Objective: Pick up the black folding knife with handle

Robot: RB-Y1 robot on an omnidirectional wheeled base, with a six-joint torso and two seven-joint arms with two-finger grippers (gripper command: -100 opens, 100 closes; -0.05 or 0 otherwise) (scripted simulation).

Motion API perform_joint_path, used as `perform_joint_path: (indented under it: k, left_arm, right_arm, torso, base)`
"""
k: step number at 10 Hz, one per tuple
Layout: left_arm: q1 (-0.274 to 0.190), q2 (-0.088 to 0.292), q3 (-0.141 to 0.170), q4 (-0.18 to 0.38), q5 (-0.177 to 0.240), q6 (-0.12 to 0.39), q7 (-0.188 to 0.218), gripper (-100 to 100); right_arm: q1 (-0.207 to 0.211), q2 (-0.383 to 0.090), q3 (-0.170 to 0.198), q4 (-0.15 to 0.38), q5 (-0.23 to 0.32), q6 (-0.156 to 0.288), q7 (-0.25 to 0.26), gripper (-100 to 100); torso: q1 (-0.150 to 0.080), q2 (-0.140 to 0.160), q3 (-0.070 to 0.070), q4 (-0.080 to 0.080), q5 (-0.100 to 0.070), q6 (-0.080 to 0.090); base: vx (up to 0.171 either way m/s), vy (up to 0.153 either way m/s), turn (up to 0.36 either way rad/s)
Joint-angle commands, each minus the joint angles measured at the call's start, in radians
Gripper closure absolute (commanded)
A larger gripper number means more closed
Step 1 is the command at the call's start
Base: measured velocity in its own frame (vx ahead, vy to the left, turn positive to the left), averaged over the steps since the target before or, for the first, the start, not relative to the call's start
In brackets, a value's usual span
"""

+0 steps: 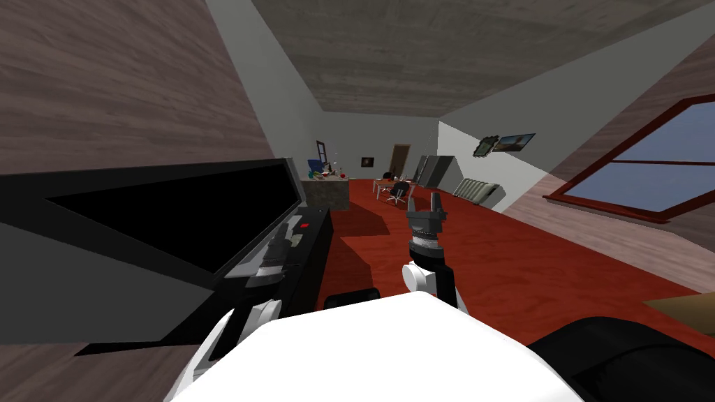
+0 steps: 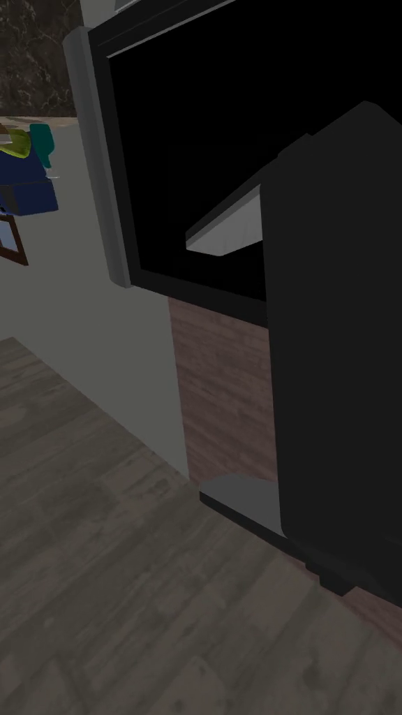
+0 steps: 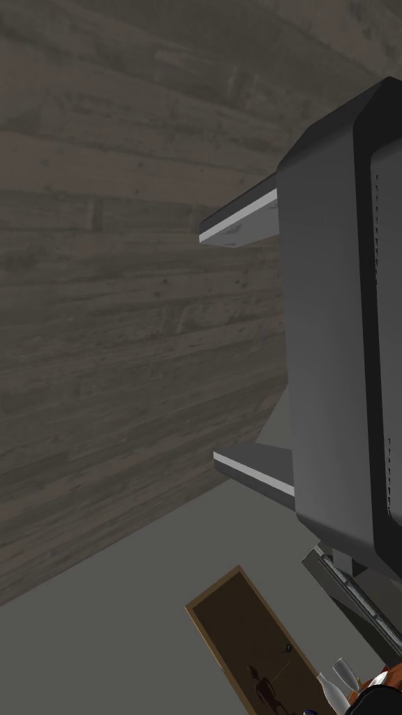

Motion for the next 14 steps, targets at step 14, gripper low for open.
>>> perform_joint_path:
  k: [14]
  left_arm:
    - [-0.032, 0.144, -0.007, 0.333, 0.024, 0.253, -0.016, -100]
  right_arm:
    - [0.000, 0.000, 0.000, 0.000, 0.000, 0.000, 0.000, 0]
  torso:
    - [0.002, 0.001, 0.000, 0.000, 0.000, 0.000]
  base:
    - [0.038, -0.040, -0.049]
